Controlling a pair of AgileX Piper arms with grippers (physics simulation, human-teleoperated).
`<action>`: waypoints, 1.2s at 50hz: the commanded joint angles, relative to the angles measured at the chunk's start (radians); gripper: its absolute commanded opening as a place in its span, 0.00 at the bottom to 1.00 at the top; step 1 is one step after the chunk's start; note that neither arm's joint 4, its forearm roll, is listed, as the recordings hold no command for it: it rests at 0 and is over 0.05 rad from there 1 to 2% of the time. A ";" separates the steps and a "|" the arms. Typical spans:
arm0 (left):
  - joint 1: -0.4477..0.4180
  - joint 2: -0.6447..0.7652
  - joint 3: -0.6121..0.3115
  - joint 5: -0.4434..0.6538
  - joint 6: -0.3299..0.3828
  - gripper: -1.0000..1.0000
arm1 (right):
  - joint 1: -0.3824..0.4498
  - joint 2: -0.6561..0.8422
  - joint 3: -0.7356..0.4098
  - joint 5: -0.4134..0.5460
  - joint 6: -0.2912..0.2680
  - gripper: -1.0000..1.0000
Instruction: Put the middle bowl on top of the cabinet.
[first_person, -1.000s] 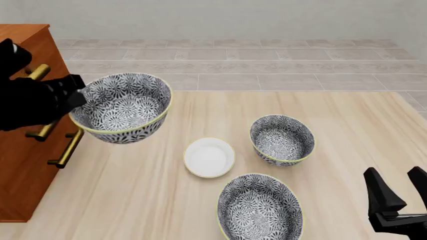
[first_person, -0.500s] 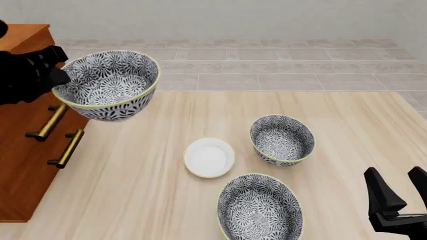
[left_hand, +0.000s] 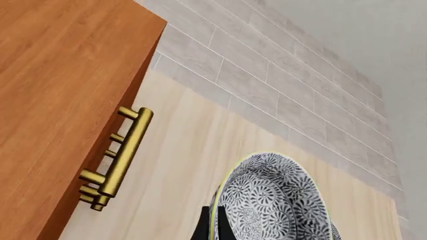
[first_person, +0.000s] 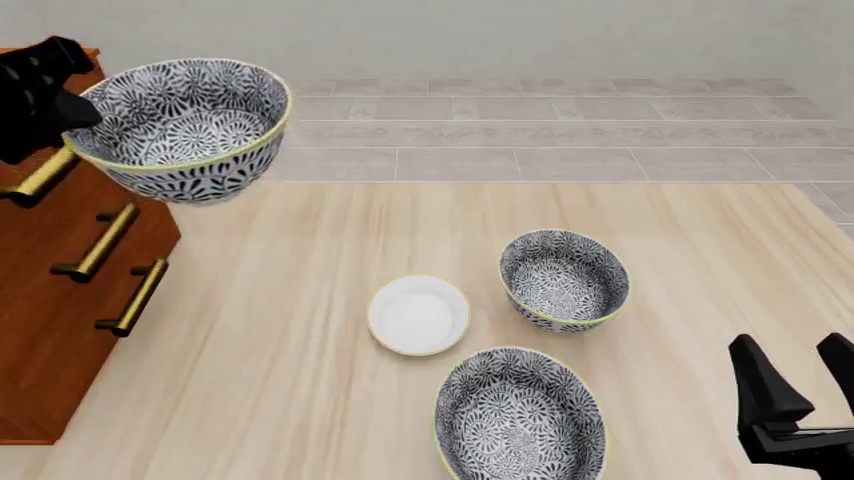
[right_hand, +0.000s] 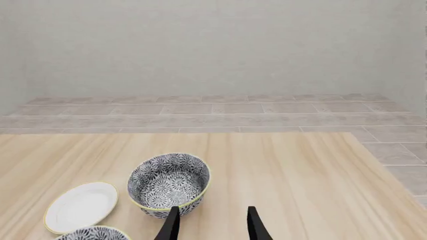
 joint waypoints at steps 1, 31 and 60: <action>0.020 0.007 -0.052 0.019 0.002 0.00 | -0.001 0.005 0.000 -0.002 0.002 1.00; 0.116 0.006 -0.175 0.085 -0.014 0.00 | 0.013 0.034 0.000 -0.023 -0.011 1.00; 0.230 0.022 -0.296 0.152 -0.005 0.00 | 0.010 0.033 0.000 -0.022 -0.005 1.00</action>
